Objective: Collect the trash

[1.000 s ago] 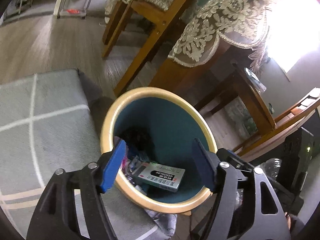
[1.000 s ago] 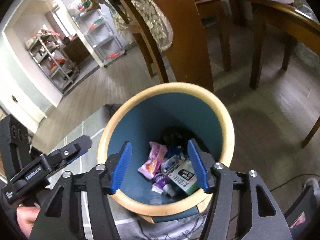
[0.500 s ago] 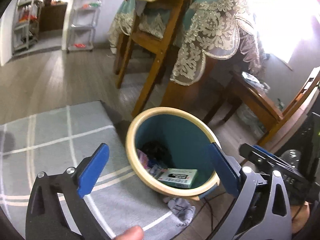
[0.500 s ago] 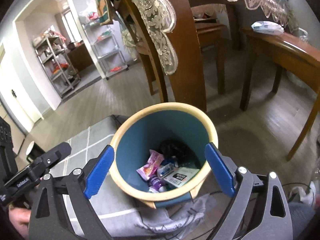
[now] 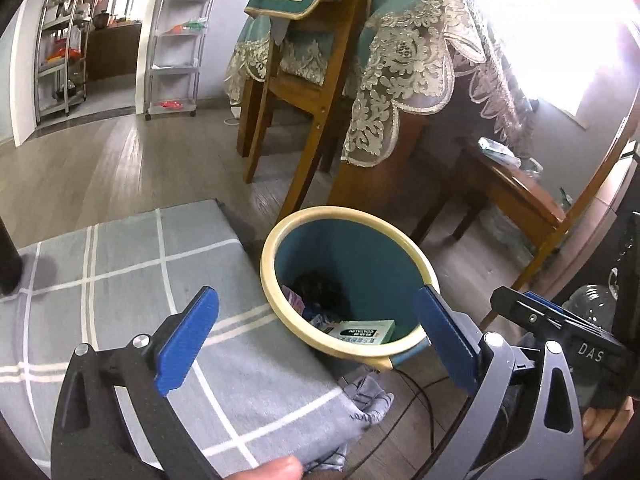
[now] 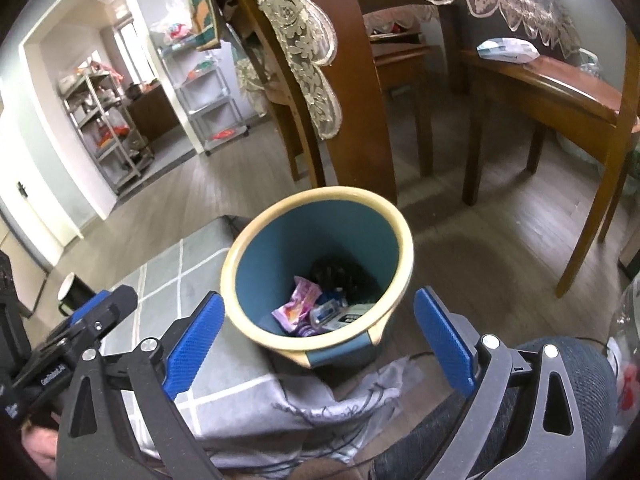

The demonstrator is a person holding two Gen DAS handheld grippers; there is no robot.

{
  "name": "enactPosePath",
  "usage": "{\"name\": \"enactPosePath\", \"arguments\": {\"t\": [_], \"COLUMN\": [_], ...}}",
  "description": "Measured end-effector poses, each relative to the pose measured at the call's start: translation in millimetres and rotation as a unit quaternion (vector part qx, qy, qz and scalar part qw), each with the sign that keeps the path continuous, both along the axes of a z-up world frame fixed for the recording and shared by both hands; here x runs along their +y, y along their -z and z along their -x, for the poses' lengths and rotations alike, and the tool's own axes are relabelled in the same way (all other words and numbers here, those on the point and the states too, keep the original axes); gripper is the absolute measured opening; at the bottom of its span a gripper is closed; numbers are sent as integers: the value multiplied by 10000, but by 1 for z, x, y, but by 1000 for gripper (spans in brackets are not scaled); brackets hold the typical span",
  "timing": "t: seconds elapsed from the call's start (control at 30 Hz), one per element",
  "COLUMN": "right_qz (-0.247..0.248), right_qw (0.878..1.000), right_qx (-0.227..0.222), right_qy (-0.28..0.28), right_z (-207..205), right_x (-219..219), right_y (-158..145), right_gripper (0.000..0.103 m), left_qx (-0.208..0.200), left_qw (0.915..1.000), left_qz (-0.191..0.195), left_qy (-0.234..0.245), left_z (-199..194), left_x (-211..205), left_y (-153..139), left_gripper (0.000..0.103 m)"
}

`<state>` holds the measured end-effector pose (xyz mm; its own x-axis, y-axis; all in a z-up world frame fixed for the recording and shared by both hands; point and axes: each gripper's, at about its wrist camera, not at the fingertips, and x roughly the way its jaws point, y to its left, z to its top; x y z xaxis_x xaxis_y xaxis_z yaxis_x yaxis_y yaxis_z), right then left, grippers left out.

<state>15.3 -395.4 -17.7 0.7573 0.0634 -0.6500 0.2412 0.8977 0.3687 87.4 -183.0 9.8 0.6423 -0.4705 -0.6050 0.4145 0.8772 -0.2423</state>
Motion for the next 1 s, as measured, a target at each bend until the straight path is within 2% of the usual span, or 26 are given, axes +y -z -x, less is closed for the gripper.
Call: {"name": "enactPosePath", "arguments": {"t": [0.3, 1.0], "right_qz": [248, 212], "right_qw": [9996, 9997], "right_qx": [-109, -112], "right_qy": [-36, -15], "right_z": [8, 8], "right_x": [9, 9], "right_y": [-5, -5], "right_gripper": [96, 96], "left_qx": [-77, -42], "left_qw": [9999, 9998], "left_qz": [-95, -97], "left_qy": [119, 157], "left_z": [14, 17], "left_x": [-9, -13], "left_y": [-3, -2], "left_gripper": [97, 97]}}
